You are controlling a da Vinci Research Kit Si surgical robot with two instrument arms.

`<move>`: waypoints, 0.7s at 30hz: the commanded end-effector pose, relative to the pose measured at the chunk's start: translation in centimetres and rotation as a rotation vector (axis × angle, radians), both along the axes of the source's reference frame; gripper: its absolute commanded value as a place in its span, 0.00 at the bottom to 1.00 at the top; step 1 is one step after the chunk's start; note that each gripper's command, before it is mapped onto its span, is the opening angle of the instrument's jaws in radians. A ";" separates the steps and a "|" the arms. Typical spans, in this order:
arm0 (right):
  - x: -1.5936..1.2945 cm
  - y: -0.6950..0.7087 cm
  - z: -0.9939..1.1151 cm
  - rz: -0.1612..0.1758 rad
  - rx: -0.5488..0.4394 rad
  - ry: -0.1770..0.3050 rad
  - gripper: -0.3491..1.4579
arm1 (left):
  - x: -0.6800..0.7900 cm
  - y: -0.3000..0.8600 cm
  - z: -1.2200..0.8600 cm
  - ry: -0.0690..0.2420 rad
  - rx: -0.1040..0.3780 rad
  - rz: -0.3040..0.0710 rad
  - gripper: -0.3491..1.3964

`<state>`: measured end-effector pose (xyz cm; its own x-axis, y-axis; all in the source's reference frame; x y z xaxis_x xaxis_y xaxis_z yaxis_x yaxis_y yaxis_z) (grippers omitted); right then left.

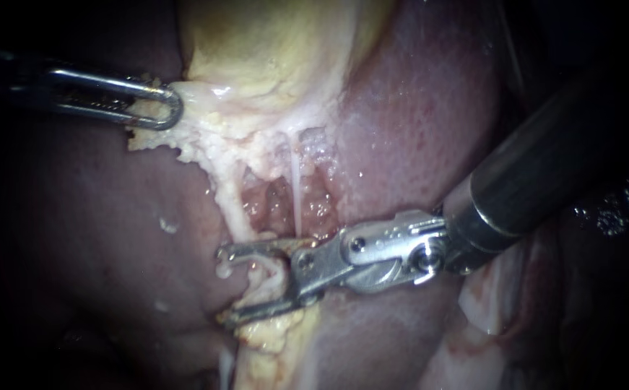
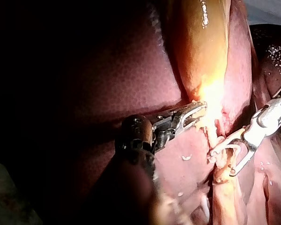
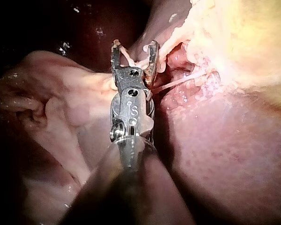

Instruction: Clipping second clip left tube

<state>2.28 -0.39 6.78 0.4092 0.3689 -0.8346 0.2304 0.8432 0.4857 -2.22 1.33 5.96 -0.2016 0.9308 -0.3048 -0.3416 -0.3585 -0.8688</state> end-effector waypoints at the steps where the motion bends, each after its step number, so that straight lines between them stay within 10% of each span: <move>1: 0.00 0.00 -0.01 0.000 0.000 0.000 0.47 | 0.00 0.00 0.00 -0.001 0.001 0.001 0.00; 21: -0.63 0.44 -0.44 0.060 0.072 0.029 0.47 | 0.03 0.01 -0.03 -0.003 0.003 0.003 0.00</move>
